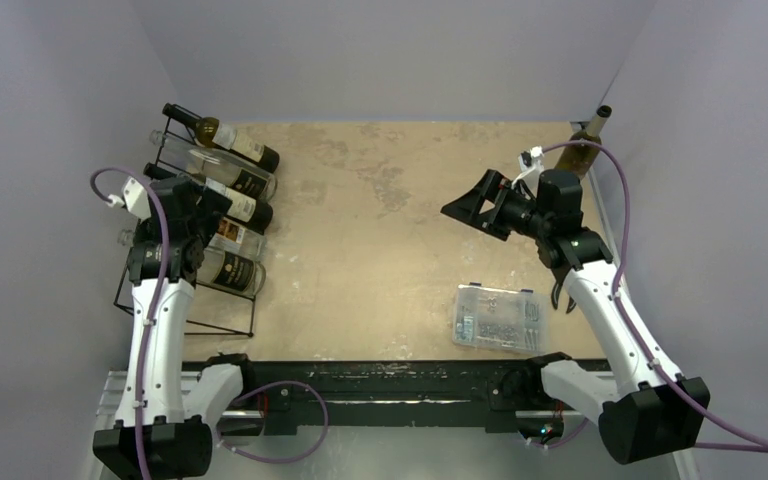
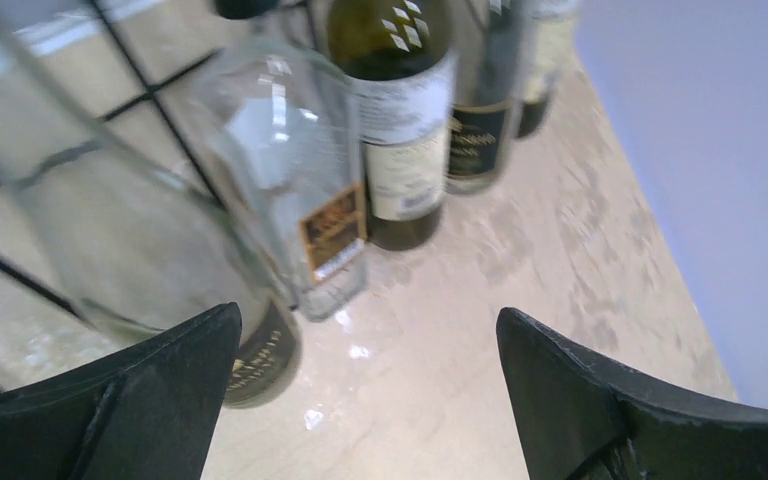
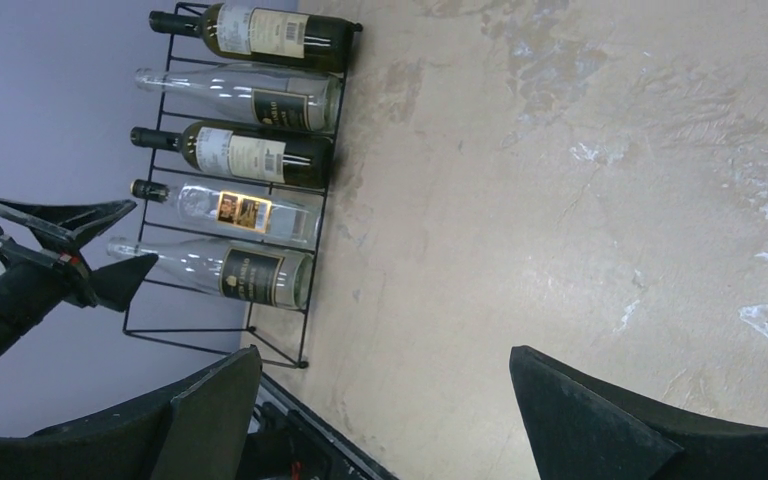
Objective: Put the wine bottle on the wine rack
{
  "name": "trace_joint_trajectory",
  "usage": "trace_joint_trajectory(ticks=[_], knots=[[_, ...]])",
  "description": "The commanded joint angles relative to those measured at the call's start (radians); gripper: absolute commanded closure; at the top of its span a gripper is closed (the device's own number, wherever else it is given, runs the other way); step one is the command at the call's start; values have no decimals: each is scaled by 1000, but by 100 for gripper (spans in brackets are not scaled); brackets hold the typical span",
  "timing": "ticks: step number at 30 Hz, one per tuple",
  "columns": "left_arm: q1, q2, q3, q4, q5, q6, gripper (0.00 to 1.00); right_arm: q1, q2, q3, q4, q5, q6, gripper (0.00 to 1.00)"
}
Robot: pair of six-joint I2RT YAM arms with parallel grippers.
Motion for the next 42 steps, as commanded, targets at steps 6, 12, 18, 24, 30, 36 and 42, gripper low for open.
trace_joint_trajectory(ticks=[6, 12, 18, 24, 30, 36, 42], knots=[[-78, 11, -4, 320, 538, 144, 0, 3, 37, 95, -48, 150, -68, 1], [-147, 14, -9, 391, 662, 164, 0, 2, 75, 117, -40, 283, -55, 1], [-246, 45, 5, 425, 762, 195, 0, 1, 120, 205, -69, 485, -84, 1], [-333, 85, 18, 408, 798, 191, 0, -33, 153, 295, -91, 660, -99, 1], [-401, 136, 33, 389, 837, 178, 0, -124, 172, 328, -58, 762, -128, 1], [-435, 205, 66, 346, 859, 197, 0, -233, 239, 377, -35, 850, -211, 1], [-441, 264, 80, 343, 904, 207, 0, -253, 336, 410, 58, 1007, -299, 1]])
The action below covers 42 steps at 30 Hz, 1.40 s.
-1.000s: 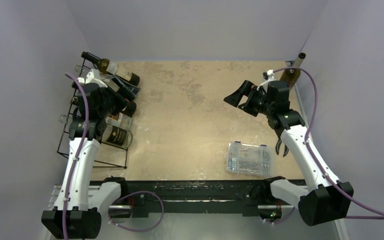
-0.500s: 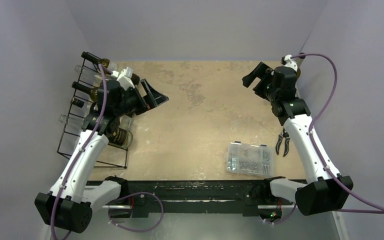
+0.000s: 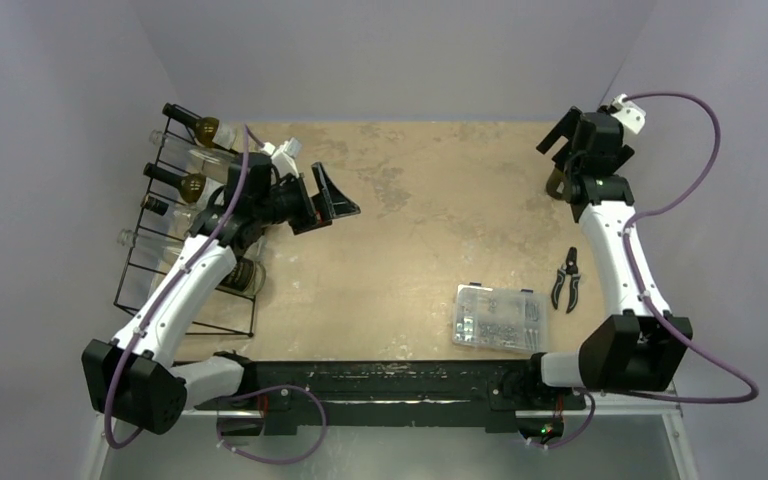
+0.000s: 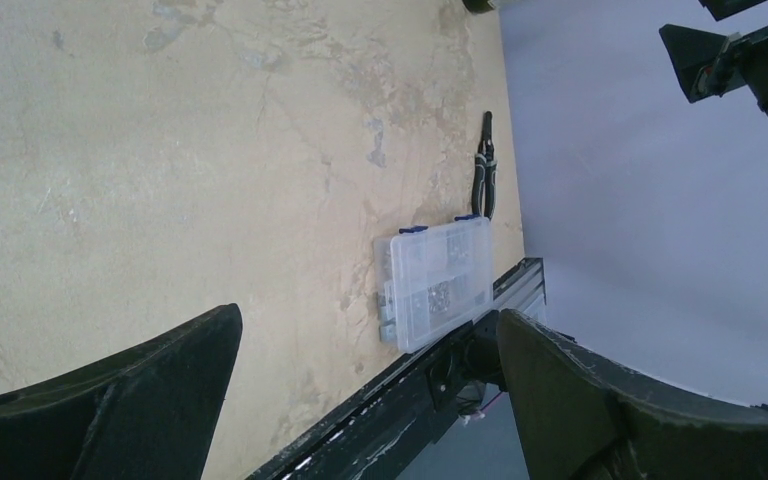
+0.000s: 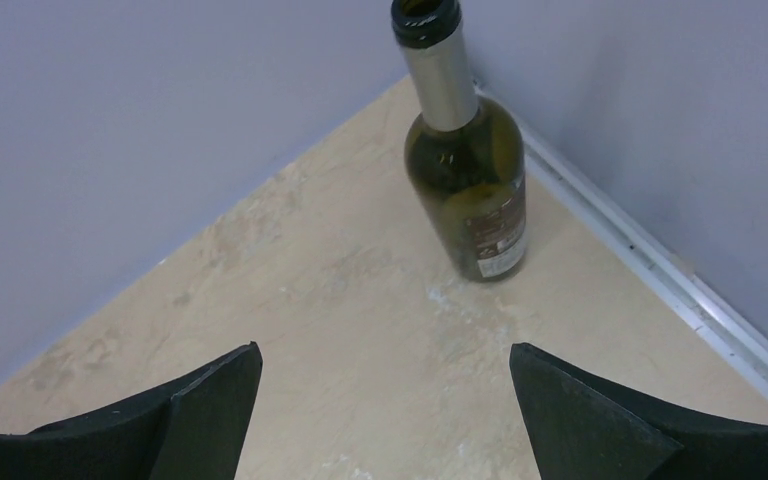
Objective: Put the wine bottle on the wine rack
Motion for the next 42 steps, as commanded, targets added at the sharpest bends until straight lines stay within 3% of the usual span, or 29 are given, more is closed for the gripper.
trace_joint_trajectory(ticks=[1, 8, 17, 29, 34, 42], knots=[[-6, 32, 57, 3, 58, 34, 0, -11, 55, 50, 131, 149, -92, 1], [-5, 76, 66, 4, 94, 59, 0, -34, 178, 81, 283, 286, -157, 1], [-2, 131, 32, 90, 190, 0, 0, -90, 279, 109, 464, 245, -227, 1], [31, 186, 19, 119, 231, -30, 1, -114, 471, 270, 474, 221, -220, 11], [45, 205, 9, 145, 249, -52, 2, -117, 505, 285, 495, 209, -232, 18], [51, 223, -7, 179, 265, -71, 2, -117, 518, 275, 536, 182, -275, 51]])
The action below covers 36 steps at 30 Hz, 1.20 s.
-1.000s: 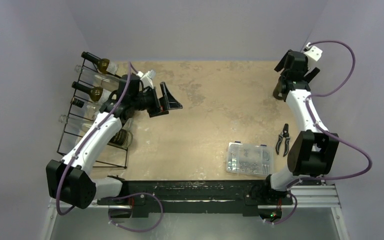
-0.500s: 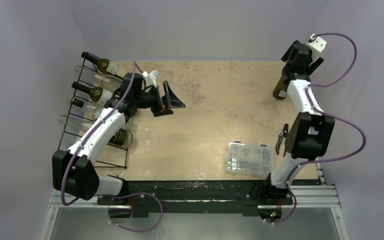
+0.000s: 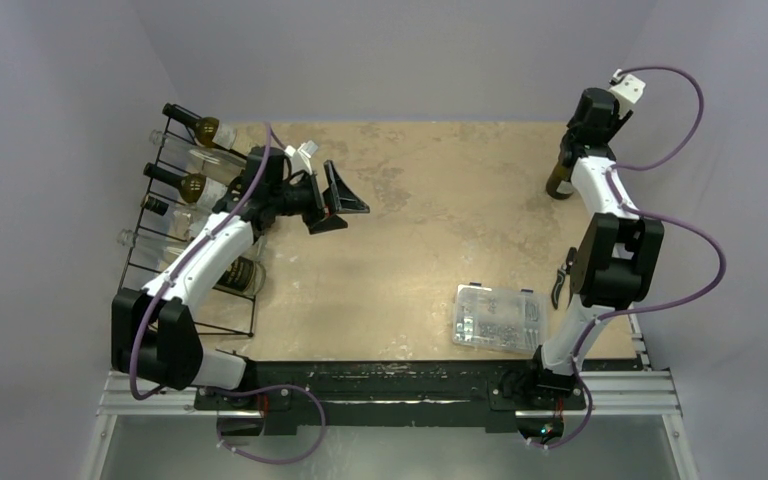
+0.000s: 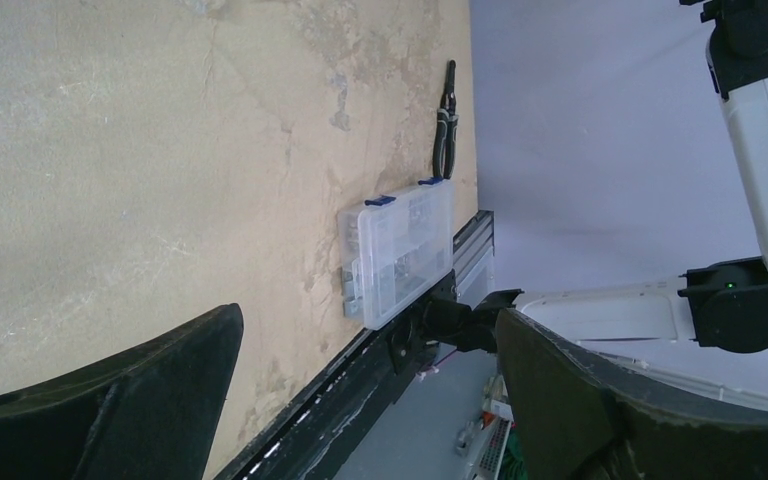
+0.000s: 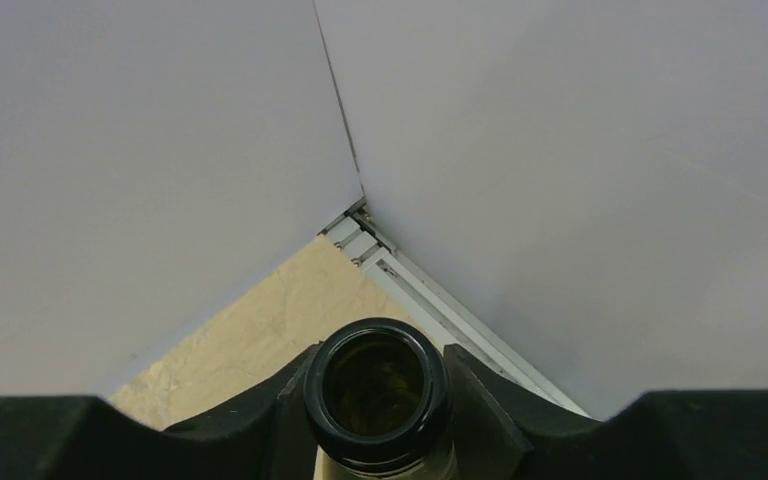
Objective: Put the wine bottle on the wine rack
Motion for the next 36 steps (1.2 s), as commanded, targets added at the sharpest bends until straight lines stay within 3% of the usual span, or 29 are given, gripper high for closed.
trace_joint_trajectory(ticks=[1, 7, 13, 24, 30, 36], knots=[[12, 7, -8, 58, 36, -17, 3, -6, -15, 35, 75, -26, -32, 56], [14, 2, -16, 69, 35, -21, 2, -4, -69, -17, 61, -58, -27, 77], [14, -16, -21, 79, 34, -18, 2, -4, -180, -90, 37, -149, 42, 90], [5, -70, -28, 70, 19, 22, 2, 4, -413, -247, -11, -493, 209, 97], [-13, 16, 42, -7, 129, 52, 2, 36, -518, -346, -3, -731, 318, 100], [-35, -72, -2, 65, 58, 86, 0, 202, -591, -393, -39, -837, 354, 100]])
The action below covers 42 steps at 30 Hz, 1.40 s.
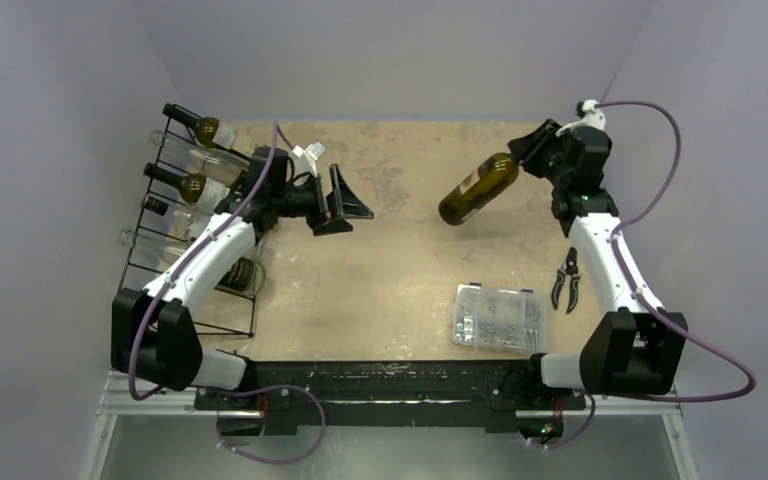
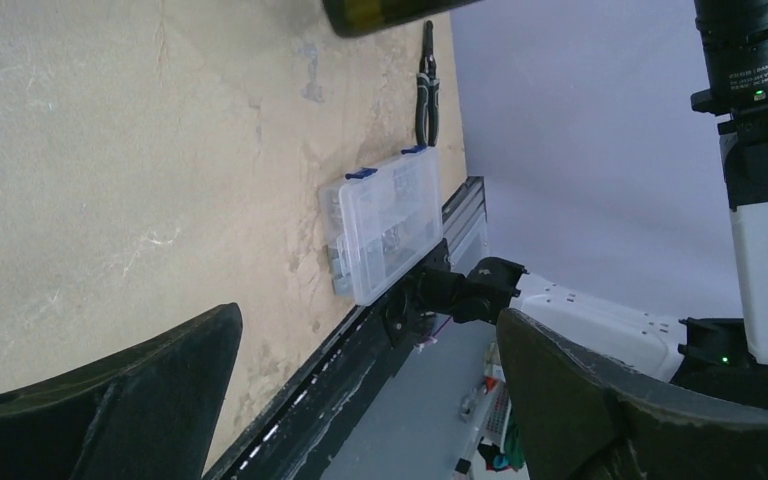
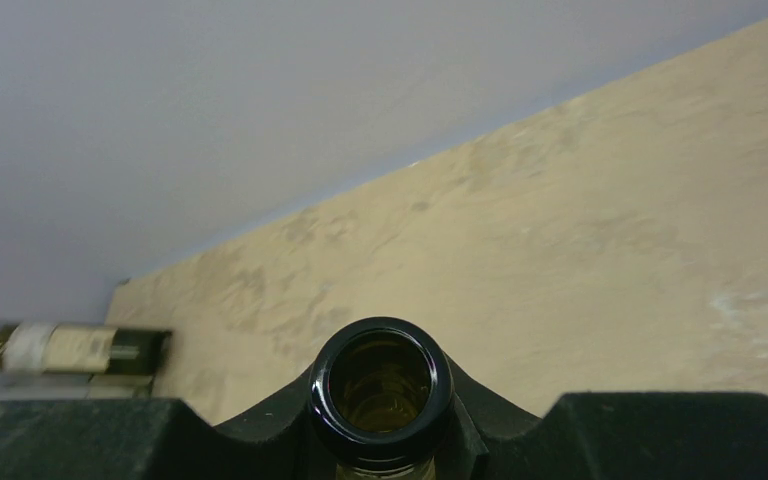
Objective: Put the wine bottle on the wine rack
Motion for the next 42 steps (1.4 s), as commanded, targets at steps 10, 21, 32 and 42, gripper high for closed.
trace_joint_trajectory(ticks=[10, 21, 32, 42], knots=[[-98, -270, -100, 150, -236, 239, 0, 356, -124, -89, 77, -329, 163, 100], [-354, -299, -138, 98, -483, 513, 0, 489, -174, -233, 213, -359, 264, 100], [-511, -159, -90, 46, -502, 523, 0, 605, -168, -313, 325, -301, 314, 100], [-535, -86, -60, -1, -562, 571, 8, 648, -163, -333, 370, -287, 327, 100]])
